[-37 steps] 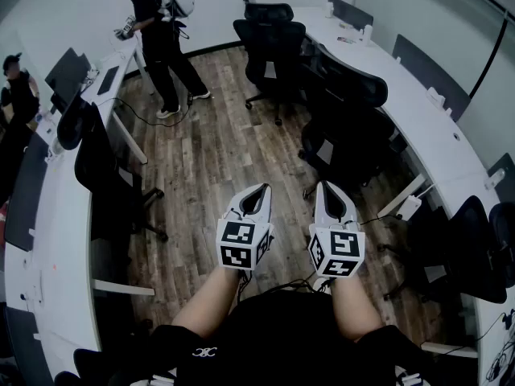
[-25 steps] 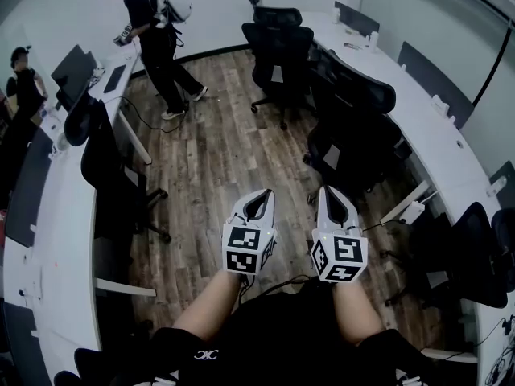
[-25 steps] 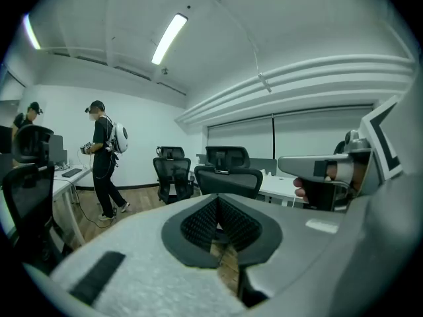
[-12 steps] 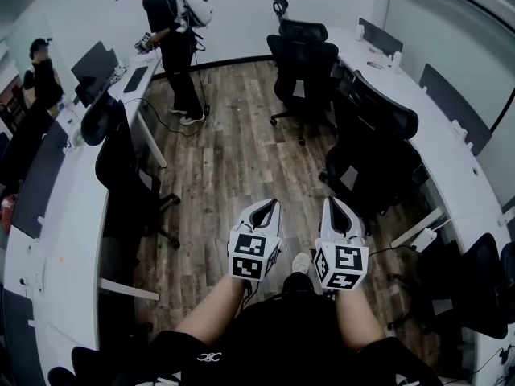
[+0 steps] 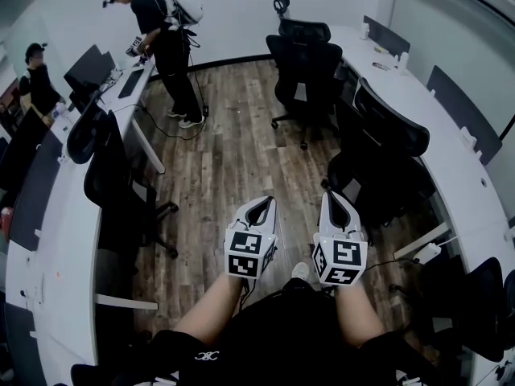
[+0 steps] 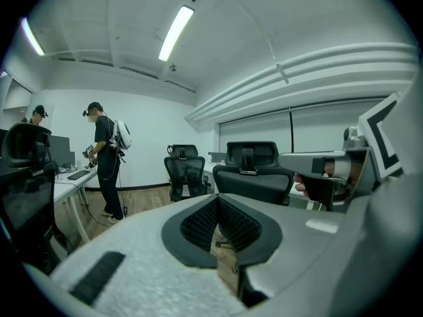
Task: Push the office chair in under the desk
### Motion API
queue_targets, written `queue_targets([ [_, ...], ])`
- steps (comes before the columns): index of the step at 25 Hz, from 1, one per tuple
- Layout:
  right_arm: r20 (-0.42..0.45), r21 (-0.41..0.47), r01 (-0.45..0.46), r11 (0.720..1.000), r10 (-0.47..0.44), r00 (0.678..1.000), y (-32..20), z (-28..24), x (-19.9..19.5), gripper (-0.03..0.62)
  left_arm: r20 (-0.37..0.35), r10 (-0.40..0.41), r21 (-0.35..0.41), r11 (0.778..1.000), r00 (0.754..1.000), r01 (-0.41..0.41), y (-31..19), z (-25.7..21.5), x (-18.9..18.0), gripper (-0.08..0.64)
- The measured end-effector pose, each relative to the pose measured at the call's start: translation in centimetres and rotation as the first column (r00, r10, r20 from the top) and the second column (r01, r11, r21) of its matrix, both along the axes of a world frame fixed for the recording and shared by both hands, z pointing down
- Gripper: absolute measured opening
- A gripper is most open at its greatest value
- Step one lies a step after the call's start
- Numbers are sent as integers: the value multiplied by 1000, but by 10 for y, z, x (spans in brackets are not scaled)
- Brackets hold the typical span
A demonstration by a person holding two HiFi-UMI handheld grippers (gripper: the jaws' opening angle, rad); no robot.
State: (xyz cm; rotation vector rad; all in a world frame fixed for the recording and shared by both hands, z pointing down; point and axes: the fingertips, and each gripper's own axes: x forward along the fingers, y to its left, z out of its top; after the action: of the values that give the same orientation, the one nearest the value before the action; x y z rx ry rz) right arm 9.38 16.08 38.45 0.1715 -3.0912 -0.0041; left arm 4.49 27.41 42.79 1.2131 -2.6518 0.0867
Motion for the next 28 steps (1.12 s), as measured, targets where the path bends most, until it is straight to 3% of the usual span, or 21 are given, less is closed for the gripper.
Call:
queue_targets([
  [6,-8,11,-25,1000,25,1000,-61,-5,-50,9,-10,41,-23,999,999,-41,-59,-1,-57,5],
  [13,-65,35,-74,997,76,995,-158,-4,-93,9,-42,107,23,994,993,-106,-141,-10,-120,5],
  [28,-76,46,-67,997,70,995,-264,-1,-151,9,-31,256,-42,966,966,-257,-299,-4,-188,5],
])
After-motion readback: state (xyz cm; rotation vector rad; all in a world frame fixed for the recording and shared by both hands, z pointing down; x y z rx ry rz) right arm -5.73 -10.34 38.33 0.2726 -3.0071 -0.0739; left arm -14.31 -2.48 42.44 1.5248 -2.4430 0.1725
